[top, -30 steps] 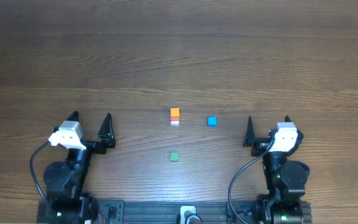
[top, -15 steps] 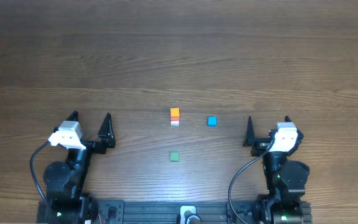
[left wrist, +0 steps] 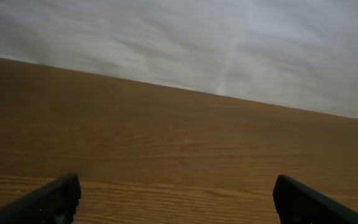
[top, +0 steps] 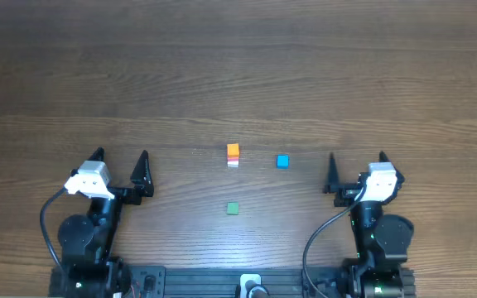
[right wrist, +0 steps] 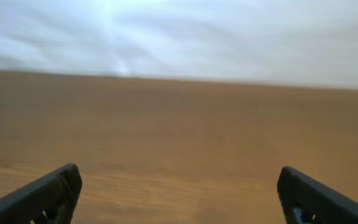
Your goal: Stack Cubes
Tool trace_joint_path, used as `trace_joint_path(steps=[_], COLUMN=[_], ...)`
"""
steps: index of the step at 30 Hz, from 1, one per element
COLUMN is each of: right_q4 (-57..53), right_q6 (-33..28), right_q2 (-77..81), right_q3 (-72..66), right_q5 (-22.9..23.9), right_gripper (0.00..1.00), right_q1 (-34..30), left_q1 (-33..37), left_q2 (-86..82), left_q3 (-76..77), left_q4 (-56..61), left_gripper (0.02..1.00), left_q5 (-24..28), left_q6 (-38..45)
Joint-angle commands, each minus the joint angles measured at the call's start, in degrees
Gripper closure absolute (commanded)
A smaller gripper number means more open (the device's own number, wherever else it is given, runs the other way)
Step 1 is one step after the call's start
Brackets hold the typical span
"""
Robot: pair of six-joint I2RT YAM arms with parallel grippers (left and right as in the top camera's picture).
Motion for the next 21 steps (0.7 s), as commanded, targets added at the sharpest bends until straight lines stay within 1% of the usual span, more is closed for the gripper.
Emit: trace_joint_path(steps=[1, 3, 5, 6, 10, 12, 14, 15, 16, 17, 18, 19, 21], right_q4=[7.69, 11.3, 12.55, 12.44, 10.19, 7.56, 3.76, 0.17, -4.74, -8.81, -16.24, -21.16, -27.58], right_q6=[12.85, 22.29, 29.18, 31.85, 34.73, 35.19, 32.83, 29.27, 26.27, 24.3, 22.03, 21.07, 20.59], right_q2=[-0.09, 0.72, 2.4, 3.98, 11.61, 17.18, 21.73, 24.7, 27.65, 29.86, 33.53, 35.67, 38.8], right_q3=[-0.17, 0.0, 0.9, 2.01, 7.76, 12.35, 16.83, 20.13, 23.69, 26.4, 31.06, 33.81, 37.77], right_q5=[-17.44, -21.88, -25.55, -28.13, -34.56, -38.27, -41.9, -43.91, -44.17, -43.32, -40.35, -37.66, -33.05], right_gripper=[0.009, 0.009, 0.009, 0.007, 0.009, 0.007, 0.009, 0.009, 0.007, 0.009, 0.009, 0.007, 0.007], right_q1=[-0.26, -0.26, -0.26, -0.26, -0.26, -0.24, -0.13, 0.31, 1.18, 2.03, 3.87, 5.25, 7.76], left_q1=[0.28, 0.28, 0.28, 0.28, 0.28, 0.28, 0.28, 0.28, 0.28, 0.28, 0.28, 0.28, 0.28], left_q2=[-0.68, -0.68, -0.68, -0.68, -0.68, -0.68, -0.68, -0.68, -0.68, -0.68, -0.68, -0.68, -0.68], left_q3=[-0.35, -0.35, -0.35, -0.35, -0.35, -0.35, -0.35, -0.35, -0.35, -0.35, -0.35, -0.35, -0.35], left_q4=[-0.07, -0.07, -0.07, -0.07, -0.07, -0.07, -0.07, -0.07, -0.07, -0.07, -0.07, -0.07, -0.07], left_gripper=[0.018, 0.023, 0.02, 0.018, 0.018, 0.018, 0.02, 0.018, 0.018, 0.02, 0.018, 0.02, 0.018], left_q5=[-0.7, -0.7, -0.7, -0.7, -0.7, -0.7, -0.7, -0.7, -0.7, -0.7, -0.7, -0.7, -0.7], left_q6=[0.81, 0.81, 0.81, 0.81, 0.81, 0.81, 0.81, 0.81, 0.81, 0.81, 0.81, 0.81, 0.81])
